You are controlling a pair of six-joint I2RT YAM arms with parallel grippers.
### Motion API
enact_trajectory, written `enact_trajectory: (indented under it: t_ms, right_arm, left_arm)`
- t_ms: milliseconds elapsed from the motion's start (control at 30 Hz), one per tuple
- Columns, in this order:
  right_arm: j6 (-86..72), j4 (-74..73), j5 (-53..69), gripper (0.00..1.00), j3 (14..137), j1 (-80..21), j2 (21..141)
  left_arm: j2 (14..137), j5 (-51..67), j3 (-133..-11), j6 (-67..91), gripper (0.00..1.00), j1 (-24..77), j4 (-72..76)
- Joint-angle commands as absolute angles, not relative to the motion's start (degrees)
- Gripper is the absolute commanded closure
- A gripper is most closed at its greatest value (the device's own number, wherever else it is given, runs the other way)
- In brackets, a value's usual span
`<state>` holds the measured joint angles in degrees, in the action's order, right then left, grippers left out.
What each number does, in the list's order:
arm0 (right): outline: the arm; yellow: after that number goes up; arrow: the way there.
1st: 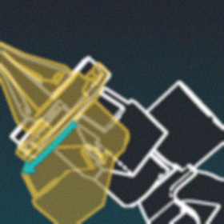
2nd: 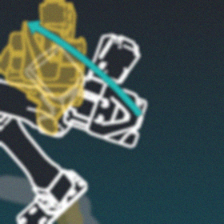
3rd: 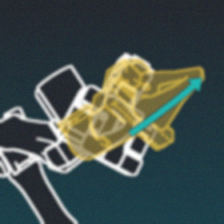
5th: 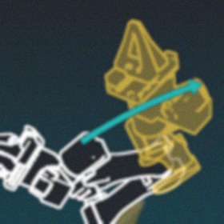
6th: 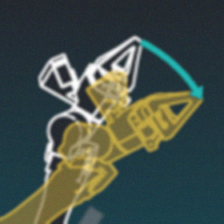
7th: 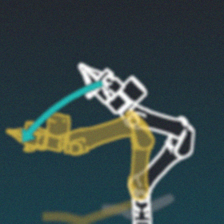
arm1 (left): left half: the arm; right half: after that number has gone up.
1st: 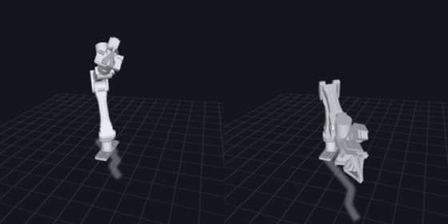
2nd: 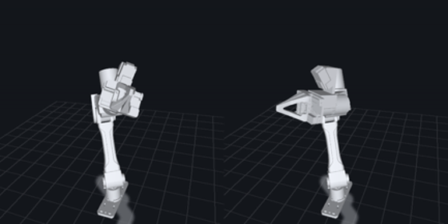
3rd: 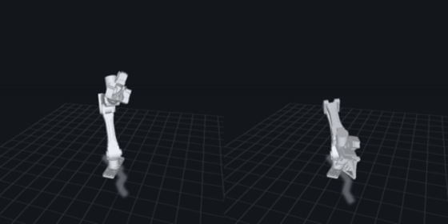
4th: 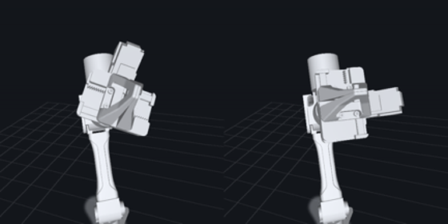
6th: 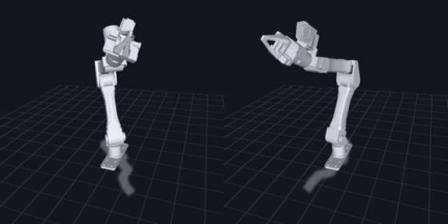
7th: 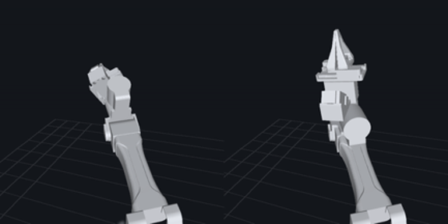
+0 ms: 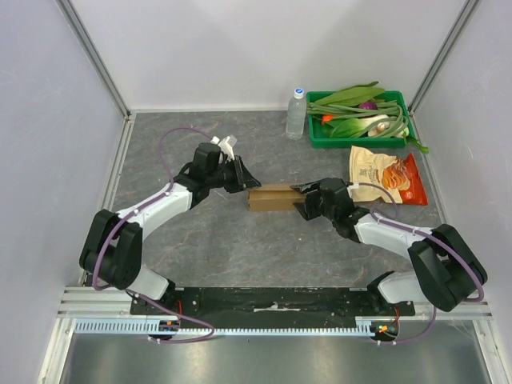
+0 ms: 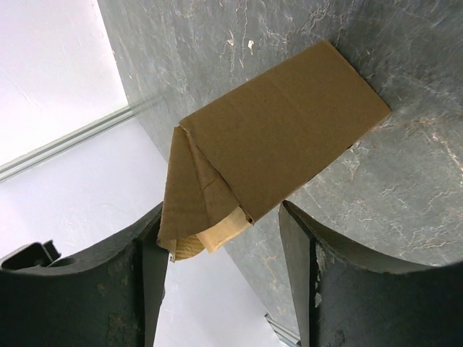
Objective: Fold the paper box
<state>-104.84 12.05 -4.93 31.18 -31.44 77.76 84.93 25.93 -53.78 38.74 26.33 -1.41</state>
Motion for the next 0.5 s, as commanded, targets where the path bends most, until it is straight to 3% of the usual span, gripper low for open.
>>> enact_trajectory:
  t_ms: [0, 67, 167, 233, 400, 467]
  right_arm:
    - [-102.31, 11.42, -7.91, 0.36, 30.15, -31.46, 77.61]
    - [-102.22, 11.95, -7.82, 0.48, 29.62, -31.55, 77.43]
    - [-100.47, 13.27, -7.3, 0.5, 28.74, -31.2, 77.08]
    - [-97.49, 13.54, -7.21, 0.43, 28.48, -30.15, 76.3]
    - [-81.76, 21.16, -2.39, 0.12, 24.97, -24.8, 71.38]
    - [-74.66, 25.72, 2.86, 0.11, 23.74, -22.86, 70.05]
  left_arm:
    - [87.01, 26.46, -51.25, 39.99, 0.78, 26.37, 4.66]
    - [88.42, 25.4, -50.19, 39.46, 0.8, 26.37, 5.53]
    - [88.95, 24.53, -47.64, 39.81, 0.81, 26.37, 7.03]
    - [88.95, 23.56, -46.32, 39.64, 0.82, 26.37, 7.29]
    - [89.03, 22.86, -43.77, 39.38, 0.82, 26.37, 8.26]
    - [89.56, 22.76, -43.16, 39.2, 0.82, 26.37, 8.44]
